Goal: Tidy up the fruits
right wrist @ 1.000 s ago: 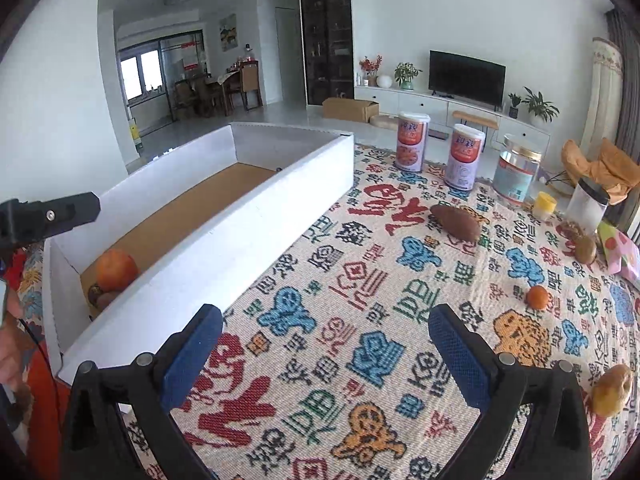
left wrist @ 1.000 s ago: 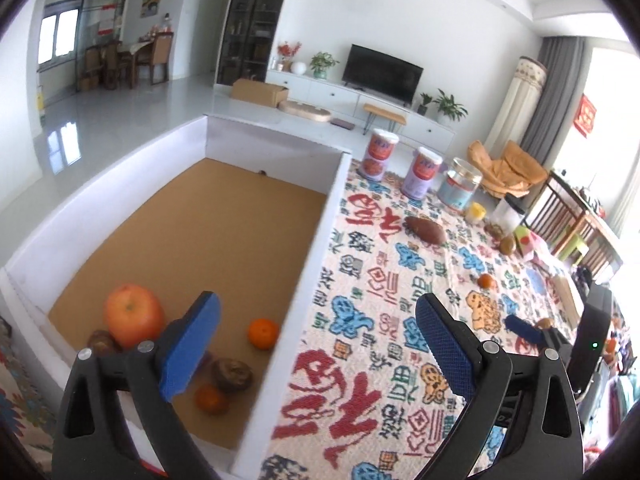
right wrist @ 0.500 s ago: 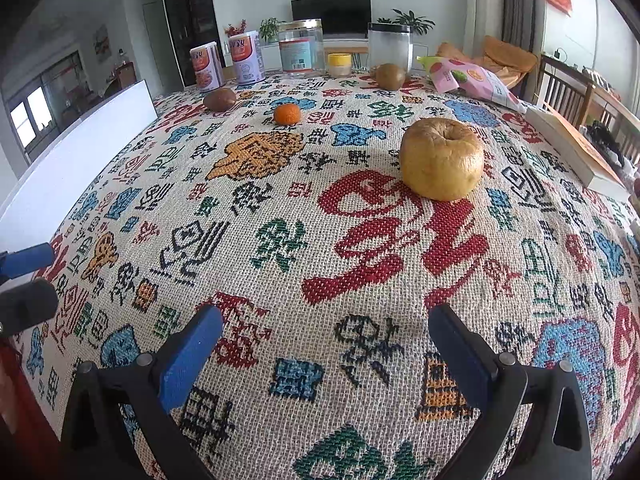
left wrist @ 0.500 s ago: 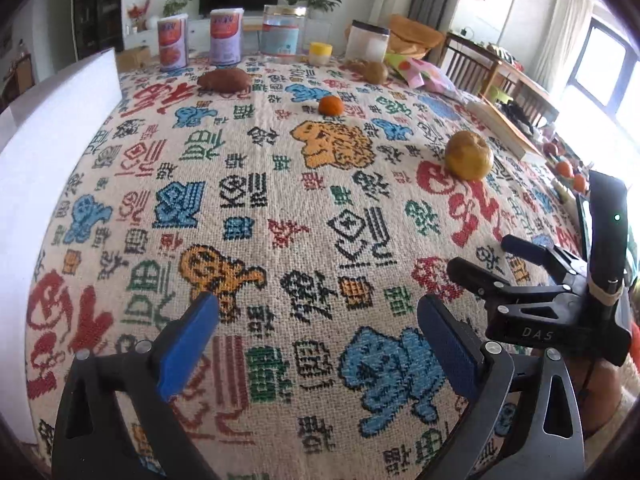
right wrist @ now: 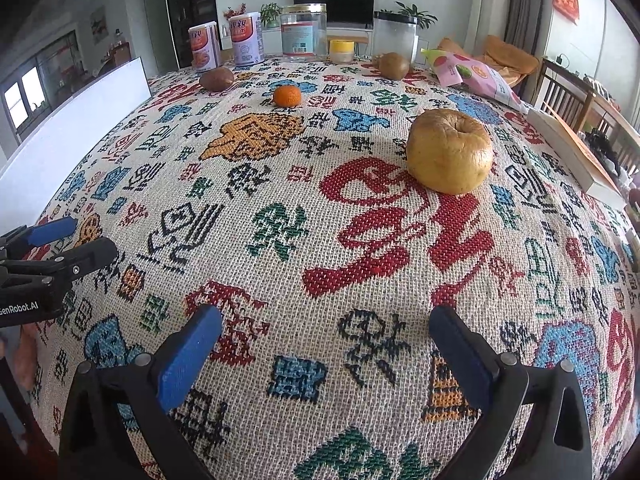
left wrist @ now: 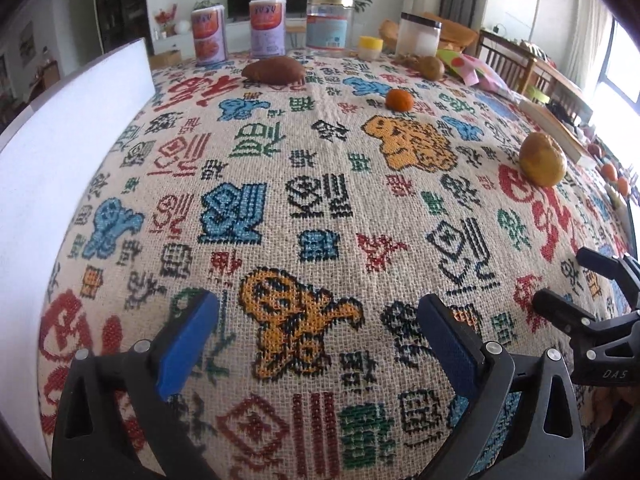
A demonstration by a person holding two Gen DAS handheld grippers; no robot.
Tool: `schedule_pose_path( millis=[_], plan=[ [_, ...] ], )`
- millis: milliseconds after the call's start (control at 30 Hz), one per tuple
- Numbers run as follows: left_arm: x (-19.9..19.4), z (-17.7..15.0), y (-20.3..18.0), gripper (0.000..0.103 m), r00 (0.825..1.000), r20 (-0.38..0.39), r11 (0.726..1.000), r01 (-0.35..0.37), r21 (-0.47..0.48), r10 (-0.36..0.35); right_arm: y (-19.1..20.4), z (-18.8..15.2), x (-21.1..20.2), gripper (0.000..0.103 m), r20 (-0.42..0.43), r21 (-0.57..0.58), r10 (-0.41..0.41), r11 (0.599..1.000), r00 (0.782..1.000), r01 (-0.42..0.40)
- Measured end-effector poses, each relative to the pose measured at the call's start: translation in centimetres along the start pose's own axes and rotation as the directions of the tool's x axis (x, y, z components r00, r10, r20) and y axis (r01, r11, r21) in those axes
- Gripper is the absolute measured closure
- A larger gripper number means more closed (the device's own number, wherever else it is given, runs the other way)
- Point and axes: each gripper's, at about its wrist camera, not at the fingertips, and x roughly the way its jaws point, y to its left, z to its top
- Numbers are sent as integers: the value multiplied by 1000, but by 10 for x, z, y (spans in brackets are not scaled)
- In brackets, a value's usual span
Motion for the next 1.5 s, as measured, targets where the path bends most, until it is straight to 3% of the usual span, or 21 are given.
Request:
schedule_pose_path(
  millis=[133,1500],
  plan=[
    [2,-2,-7,2,1000,-4,999,-25,31,26,0,1,0,0,0,-1,-1,1000,1000,1],
    [1,-2,-5,1,1000,-4,999,-22,28,22,-1,1,0,0,0,-1,0,1000,1000,0]
  ],
)
